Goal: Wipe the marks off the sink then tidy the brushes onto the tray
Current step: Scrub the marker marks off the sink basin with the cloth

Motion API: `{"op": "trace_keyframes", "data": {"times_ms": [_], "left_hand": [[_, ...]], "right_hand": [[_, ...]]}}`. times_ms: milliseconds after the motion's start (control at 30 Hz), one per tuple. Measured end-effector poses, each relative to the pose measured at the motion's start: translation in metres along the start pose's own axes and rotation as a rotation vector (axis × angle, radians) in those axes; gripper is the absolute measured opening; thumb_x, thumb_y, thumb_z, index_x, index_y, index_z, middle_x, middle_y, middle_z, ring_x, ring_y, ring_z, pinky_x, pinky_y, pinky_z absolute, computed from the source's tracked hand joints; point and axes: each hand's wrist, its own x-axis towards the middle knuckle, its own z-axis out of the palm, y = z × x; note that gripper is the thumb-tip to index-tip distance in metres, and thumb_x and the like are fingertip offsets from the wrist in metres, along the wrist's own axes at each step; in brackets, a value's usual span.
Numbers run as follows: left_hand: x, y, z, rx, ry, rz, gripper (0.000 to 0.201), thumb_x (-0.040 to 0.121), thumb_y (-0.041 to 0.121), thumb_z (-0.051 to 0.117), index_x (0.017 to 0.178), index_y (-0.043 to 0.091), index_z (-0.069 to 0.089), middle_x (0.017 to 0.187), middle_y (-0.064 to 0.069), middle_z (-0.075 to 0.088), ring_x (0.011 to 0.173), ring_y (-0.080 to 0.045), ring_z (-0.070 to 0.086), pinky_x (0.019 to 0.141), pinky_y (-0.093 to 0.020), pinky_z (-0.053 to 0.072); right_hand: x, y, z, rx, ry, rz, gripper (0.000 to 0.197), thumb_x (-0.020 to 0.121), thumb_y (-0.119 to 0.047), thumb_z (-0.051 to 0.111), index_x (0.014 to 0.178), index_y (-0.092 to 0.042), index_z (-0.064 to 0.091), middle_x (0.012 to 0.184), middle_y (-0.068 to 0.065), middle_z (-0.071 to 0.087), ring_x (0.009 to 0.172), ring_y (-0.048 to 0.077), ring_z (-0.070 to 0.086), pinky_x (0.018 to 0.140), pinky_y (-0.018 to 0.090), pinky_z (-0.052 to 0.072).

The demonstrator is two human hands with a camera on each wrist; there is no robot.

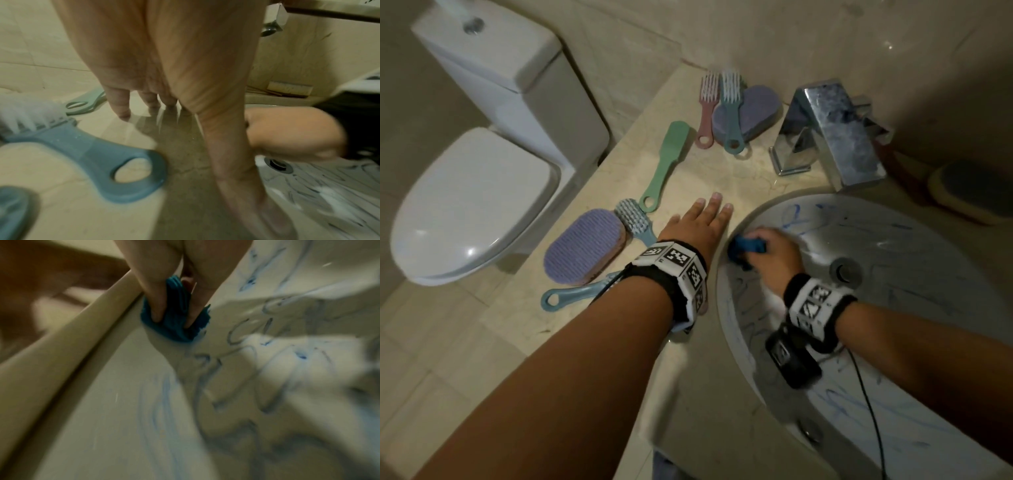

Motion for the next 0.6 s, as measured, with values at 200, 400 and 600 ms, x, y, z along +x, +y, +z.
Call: {"op": "trace_keyframes", "data": {"times_ms": [200,400,600], "left_hand": [[0.001,0.000,0.000,-0.009,-0.008,0.004,0.126,0.070,0.013,0.079,0.148,0.020,-0.020,0.155,-0.001,-0.028,0.146,-0.022,-0.015,0.120,-0.044,0.010],[0.001,0.000,0.001,-0.015,0.009,-0.002,0.119,0.075,0.014,0.075,0.148,0.021,-0.019,0.155,0.000,-0.028,0.146,-0.022,-0.015,0.120,-0.044,0.010],[0.003,0.000,0.002,-0.009,0.005,-0.003,0.124,0.072,0.014,0.078,0.147,0.021,-0.020,0.154,0.000,-0.029,0.146,-0.022,-0.016,0.120,-0.043,0.009]], "right_hand": [[-0.045,0.002,0.006,-0.015,-0.341,-0.045,0.030,0.070,-0.012,0.080,0.093,-0.021,0.063,0.097,-0.001,0.062,0.095,0.019,0.061,0.089,0.033,0.050],[-0.004,0.002,0.004,0.146,-0.086,0.039,0.023,0.071,-0.019,0.080,0.076,-0.031,0.060,0.088,0.001,0.065,0.088,0.021,0.064,0.081,0.038,0.054],[-0.019,0.007,0.002,0.082,-0.295,-0.045,0.026,0.074,-0.011,0.076,0.093,-0.024,0.065,0.098,-0.002,0.065,0.092,0.015,0.062,0.084,0.031,0.051]]}}
